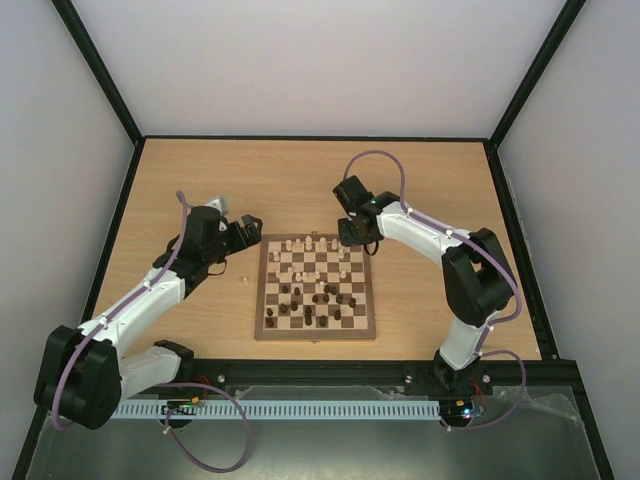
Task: Set up the chess pieces on the board
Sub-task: Place the chess piece on the chessboard.
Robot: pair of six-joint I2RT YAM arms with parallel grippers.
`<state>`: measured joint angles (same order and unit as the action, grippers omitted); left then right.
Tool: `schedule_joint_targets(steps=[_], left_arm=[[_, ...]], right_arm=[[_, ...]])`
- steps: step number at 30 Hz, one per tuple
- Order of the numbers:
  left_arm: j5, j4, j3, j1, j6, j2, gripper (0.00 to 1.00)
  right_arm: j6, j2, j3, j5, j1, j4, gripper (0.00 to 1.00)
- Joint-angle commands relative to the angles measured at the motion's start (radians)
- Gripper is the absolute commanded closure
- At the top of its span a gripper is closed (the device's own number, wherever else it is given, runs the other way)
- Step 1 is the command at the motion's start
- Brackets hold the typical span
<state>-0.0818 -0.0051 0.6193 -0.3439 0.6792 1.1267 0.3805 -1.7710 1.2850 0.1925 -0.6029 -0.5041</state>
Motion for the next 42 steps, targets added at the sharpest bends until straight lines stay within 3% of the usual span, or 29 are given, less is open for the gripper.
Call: schedule_joint_targets(steps=[1,34,39,42], left_arm=[[0.009,0.015,-0.001,-0.003,0.000,0.004,0.01],[0.008,0.013,-0.001,-0.004,-0.001,-0.003,0.01],[0.008,0.013,-0.001,-0.003,-0.001,-0.002,0.00],[0.008,0.013,-0.002,-0.003,-0.001,-0.002,0.00]], right_arm=[[-0.009,-0.008,-0.021,0.019,-0.006,-0.053,0.88],[-0.009,-0.034,-0.029,0.015,-0.006,-0.012,0.83],[-0.008,-0.013,-0.033,0.008,-0.006,-0.016,0.67],[-0.006,0.010,-0.031,0.006,-0.006,-0.020,0.65]])
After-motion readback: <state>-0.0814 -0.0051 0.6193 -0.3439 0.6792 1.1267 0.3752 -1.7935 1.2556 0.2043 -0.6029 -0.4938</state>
